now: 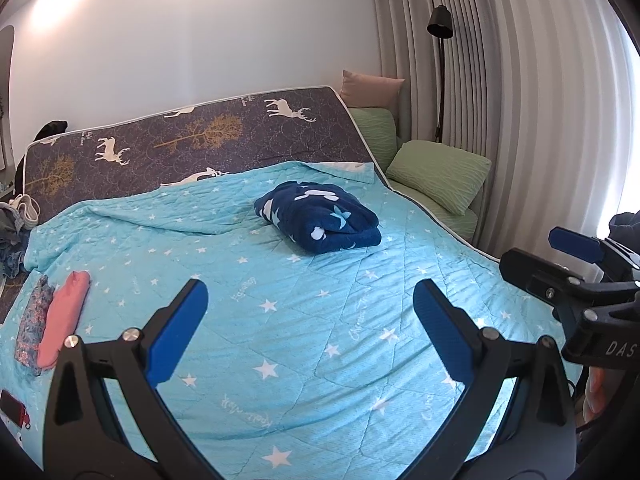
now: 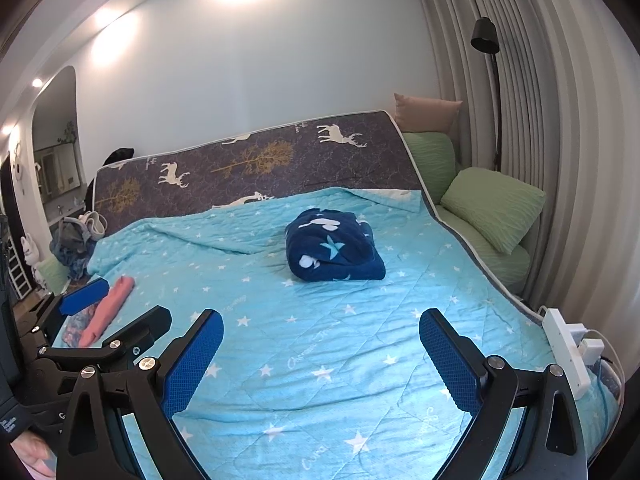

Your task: Fold small clothes

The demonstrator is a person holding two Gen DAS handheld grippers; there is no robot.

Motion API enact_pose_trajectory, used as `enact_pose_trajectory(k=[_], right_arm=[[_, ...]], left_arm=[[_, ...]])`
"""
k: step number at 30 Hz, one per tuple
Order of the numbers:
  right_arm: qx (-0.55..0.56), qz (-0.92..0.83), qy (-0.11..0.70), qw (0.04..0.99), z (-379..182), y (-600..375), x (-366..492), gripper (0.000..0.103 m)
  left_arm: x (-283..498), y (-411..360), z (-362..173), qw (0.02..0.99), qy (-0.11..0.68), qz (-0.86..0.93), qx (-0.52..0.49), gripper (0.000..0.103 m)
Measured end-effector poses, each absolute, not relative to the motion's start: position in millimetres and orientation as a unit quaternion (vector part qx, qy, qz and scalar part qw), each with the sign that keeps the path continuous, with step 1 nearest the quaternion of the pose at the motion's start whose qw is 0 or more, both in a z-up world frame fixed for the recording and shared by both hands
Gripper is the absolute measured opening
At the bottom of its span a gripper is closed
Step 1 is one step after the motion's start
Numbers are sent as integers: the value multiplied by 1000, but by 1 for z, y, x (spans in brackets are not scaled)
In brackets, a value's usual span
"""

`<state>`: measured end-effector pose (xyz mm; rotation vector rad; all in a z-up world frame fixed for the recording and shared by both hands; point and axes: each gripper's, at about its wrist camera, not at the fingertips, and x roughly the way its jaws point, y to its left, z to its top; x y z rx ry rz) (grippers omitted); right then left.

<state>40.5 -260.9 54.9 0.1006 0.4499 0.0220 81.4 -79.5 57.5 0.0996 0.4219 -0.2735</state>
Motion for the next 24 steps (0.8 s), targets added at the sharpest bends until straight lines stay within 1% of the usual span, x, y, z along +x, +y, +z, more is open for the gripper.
enact_pose_trajectory(k=[24], right_arm=[[44,15,223,974,54,-257,44,101]], left_arm=[[79,-74,59,969,206,-130,47,102]])
